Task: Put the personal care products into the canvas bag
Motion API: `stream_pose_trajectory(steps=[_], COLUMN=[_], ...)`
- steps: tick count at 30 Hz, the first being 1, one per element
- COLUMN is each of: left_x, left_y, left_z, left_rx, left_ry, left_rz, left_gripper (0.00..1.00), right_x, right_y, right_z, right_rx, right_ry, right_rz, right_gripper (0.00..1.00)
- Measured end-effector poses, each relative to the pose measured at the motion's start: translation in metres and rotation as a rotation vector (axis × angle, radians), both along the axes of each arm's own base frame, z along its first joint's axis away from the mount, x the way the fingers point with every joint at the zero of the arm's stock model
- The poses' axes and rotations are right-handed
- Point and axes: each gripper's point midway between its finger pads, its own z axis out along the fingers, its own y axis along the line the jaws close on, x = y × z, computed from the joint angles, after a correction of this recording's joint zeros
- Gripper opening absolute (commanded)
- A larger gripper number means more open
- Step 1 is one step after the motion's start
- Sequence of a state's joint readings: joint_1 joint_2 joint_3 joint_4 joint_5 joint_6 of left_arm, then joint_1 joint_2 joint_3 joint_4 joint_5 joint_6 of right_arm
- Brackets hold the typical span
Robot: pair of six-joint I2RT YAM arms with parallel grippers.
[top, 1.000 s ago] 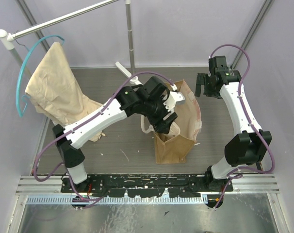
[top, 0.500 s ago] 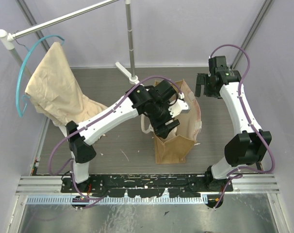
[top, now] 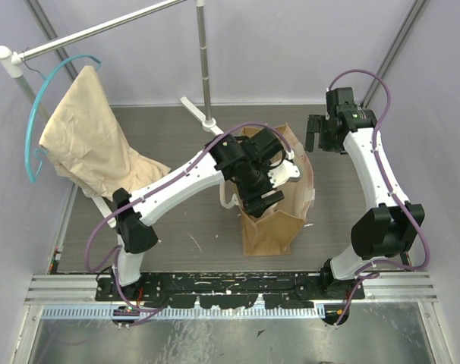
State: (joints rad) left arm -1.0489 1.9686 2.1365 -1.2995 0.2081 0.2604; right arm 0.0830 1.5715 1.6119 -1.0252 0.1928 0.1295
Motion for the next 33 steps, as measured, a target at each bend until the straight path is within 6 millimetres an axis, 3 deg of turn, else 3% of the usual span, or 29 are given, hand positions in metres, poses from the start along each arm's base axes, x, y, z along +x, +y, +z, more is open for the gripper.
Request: stream_pose_trajectory(steps=[10,20,26,33], left_x=[0.000,-0.002,-0.010,-0.006], left_y=[-0.011,-0.034,-0.041,-0.053], left_z=[0.006,0.037,0.023,-0.013], left_rx=[-0.029,-0.165,-0.143,-0.083], left_ry=[-0.007,-0.022,0.002,0.030], left_rz=[-0.014,-0.051,-0.074,-0.096], left_gripper=[0.00,0.00,0.00,0.00], right_x=[0.000,0.000,-0.001,-0.001], right_y=[0.000,0.000,0.000,0.000], right_z=[0.000,0.000,-0.002,-0.005], right_rx=[0.000,0.000,0.000,0.001], right_ry=[0.000,0.000,0.005,0.013], right_rz=[0.000,0.001,0.001,0.004], right_gripper=[1.00,1.00,1.00,1.00])
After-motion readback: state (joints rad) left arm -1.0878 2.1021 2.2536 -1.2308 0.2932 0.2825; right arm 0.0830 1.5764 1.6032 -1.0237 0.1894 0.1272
